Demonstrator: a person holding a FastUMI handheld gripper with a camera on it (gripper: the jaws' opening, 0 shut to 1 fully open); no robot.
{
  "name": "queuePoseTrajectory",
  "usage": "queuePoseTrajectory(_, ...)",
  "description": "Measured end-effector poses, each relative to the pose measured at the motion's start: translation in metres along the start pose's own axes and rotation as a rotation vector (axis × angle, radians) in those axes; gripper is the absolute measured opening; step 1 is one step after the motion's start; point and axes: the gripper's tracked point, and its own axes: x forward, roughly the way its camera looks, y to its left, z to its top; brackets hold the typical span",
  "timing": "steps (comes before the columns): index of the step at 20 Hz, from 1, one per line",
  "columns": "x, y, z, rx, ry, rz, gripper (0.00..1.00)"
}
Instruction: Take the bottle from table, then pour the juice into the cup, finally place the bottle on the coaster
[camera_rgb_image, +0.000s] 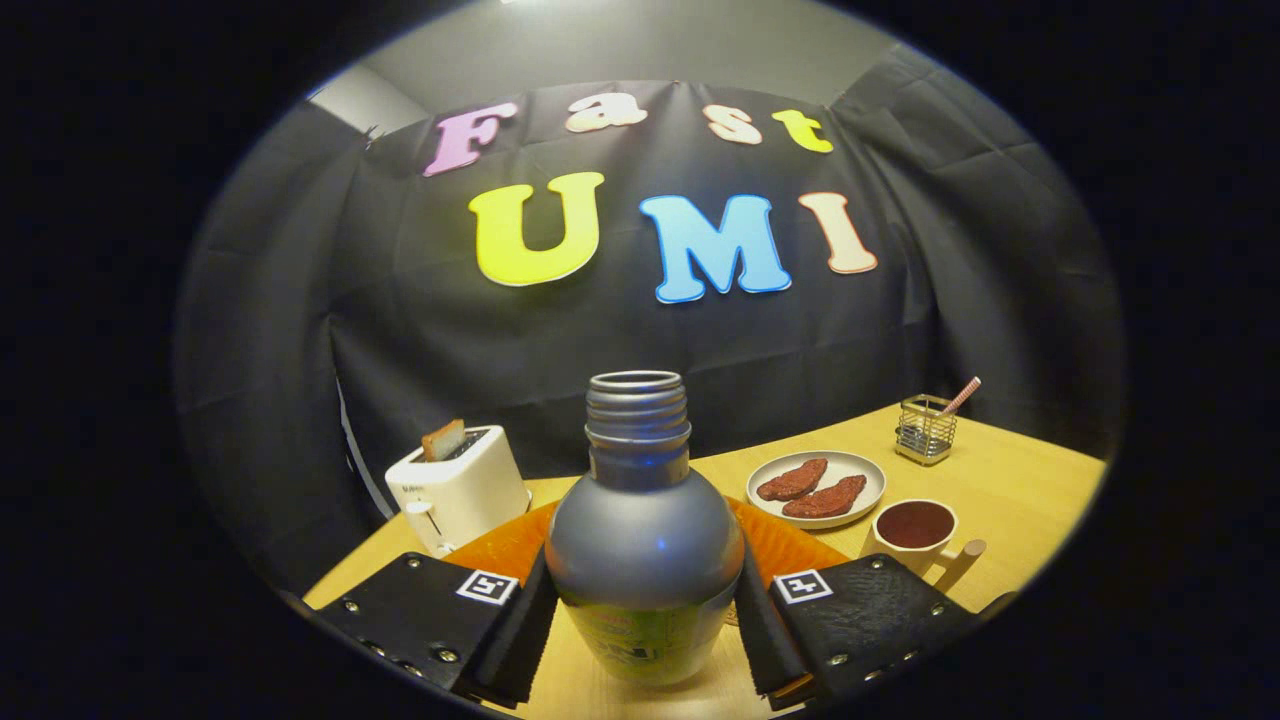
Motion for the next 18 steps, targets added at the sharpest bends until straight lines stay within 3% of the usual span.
queuePoseTrajectory(4,0.008,-0.020,0.026,0.220,-0.015,-0.031,0.78)
queuePoseTrajectory(8,0.012,-0.044,0.028,0.346,-0.003,-0.091,0.78)
queuePoseTrajectory(18,0.034,-0.062,0.014,0.792,0.035,-0.048,0.78)
